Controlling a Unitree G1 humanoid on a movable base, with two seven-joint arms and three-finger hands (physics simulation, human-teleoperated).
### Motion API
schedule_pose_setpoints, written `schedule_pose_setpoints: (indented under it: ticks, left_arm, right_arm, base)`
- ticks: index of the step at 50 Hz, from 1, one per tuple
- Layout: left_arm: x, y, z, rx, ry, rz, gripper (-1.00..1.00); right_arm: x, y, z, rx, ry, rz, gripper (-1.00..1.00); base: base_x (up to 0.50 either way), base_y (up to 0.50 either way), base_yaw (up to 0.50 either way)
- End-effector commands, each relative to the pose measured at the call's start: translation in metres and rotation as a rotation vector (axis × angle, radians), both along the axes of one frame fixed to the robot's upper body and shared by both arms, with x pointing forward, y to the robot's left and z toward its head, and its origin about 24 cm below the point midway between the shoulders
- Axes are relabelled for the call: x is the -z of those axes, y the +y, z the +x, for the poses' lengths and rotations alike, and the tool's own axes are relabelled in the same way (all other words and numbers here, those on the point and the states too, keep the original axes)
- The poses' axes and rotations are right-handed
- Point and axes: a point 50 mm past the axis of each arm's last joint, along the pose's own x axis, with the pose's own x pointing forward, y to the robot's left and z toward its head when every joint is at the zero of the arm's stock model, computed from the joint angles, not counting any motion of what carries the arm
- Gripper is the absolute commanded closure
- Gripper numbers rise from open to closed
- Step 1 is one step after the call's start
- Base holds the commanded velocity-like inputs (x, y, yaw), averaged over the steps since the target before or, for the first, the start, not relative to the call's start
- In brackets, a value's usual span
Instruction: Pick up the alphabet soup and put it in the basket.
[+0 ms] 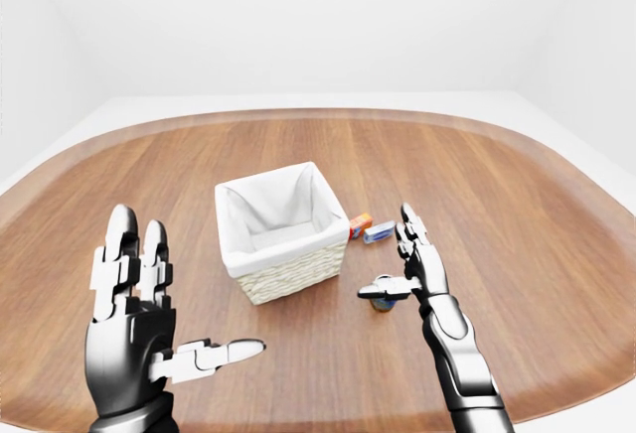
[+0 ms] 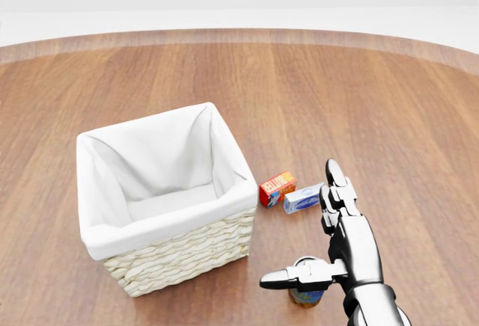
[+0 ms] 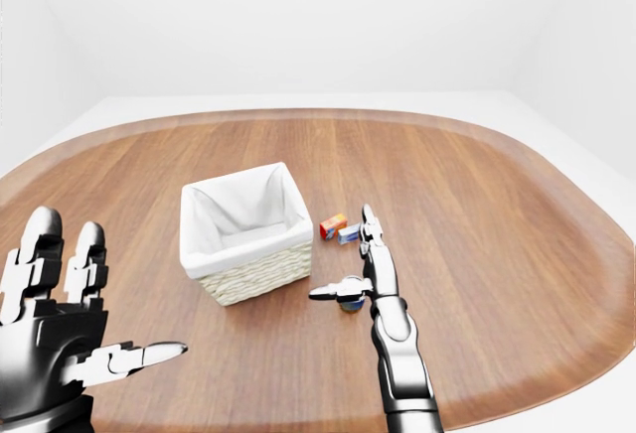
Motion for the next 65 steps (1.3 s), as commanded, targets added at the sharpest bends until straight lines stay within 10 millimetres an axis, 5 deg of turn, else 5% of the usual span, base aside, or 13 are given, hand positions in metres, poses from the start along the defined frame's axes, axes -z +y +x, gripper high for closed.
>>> schedule_pose_setpoints:
  ticks: [1,20,65]
  left_arm:
    - [0.003,-0.004,-0.004,0.013,0.029,0.007,-1.00]
    - [0.001,-0.004,-0.005,0.018,0.023,0.007,-1.00]
    - [0.004,-0.008,-0.008,0.043,0.053,-0.002,-1.00]
  right_arm:
    - [0.002,0.000,-0.002,-0.001,0.005,0.001,-1.00]
    - [0.003,-0.002,0.000,0.026,-0.015,0.000,-1.00]
    - [0.053,-0.020,0.006,0.074,0.175,-0.085,-1.00]
  base:
    - [0.49,0.00,0.00]
    - [0.15,0.00,0.00]
    - [0.00,0.00,0.00]
